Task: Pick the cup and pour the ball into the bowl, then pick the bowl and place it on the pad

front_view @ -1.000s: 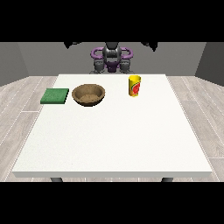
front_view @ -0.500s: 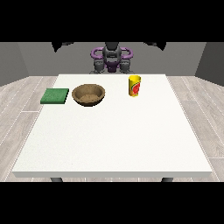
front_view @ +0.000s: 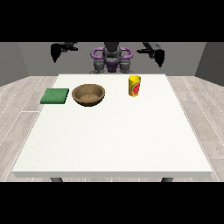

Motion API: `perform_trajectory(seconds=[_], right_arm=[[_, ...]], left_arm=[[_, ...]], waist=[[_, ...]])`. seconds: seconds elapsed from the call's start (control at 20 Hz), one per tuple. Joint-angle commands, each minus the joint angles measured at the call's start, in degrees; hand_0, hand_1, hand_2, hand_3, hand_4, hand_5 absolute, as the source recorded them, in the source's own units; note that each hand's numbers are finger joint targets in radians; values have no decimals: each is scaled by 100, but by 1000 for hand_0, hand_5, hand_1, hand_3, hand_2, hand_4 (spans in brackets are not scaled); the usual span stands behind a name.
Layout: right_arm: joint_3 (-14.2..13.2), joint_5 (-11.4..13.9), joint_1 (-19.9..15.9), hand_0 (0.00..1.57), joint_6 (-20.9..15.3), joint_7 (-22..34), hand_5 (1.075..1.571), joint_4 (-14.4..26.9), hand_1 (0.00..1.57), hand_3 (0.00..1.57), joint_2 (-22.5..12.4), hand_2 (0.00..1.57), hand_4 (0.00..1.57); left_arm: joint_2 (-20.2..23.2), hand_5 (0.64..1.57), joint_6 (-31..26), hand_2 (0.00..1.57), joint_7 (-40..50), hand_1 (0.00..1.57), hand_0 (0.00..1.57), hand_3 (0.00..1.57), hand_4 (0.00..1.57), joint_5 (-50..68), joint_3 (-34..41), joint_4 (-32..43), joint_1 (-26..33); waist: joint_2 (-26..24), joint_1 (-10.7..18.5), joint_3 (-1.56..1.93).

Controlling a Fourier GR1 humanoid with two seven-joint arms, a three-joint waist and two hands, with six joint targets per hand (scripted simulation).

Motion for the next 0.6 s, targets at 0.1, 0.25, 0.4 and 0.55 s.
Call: perform_trajectory(seconds=[0.1,0.25,0.4,0.55], right_arm=[[56,65,-201,0,73,-227,1571,215,0,0,59,0,0],[118,199,-128,0,89,-473,1571,199,0,0,132,0,0],[-237,-32,-642,0,262,-708,1570,585,0,0,-180,0,0],[-72,-50,-526,0,265,-515,1570,271,0,0,-69,0,0]], left_arm=[[-559,1518,420,0,-1120,0,0,0,0,-625,-382,953,-19],[-379,1517,426,0,-1701,0,0,0,0,-471,-12,1817,-429],[-547,1528,640,0,-2396,0,0,0,0,-693,-95,2167,-646],[-593,1517,874,0,-3023,0,0,0,0,-767,76,3001,-780]], waist=[[267,-145,-2],[419,-288,-2],[946,-267,-2],[966,-484,-5]])
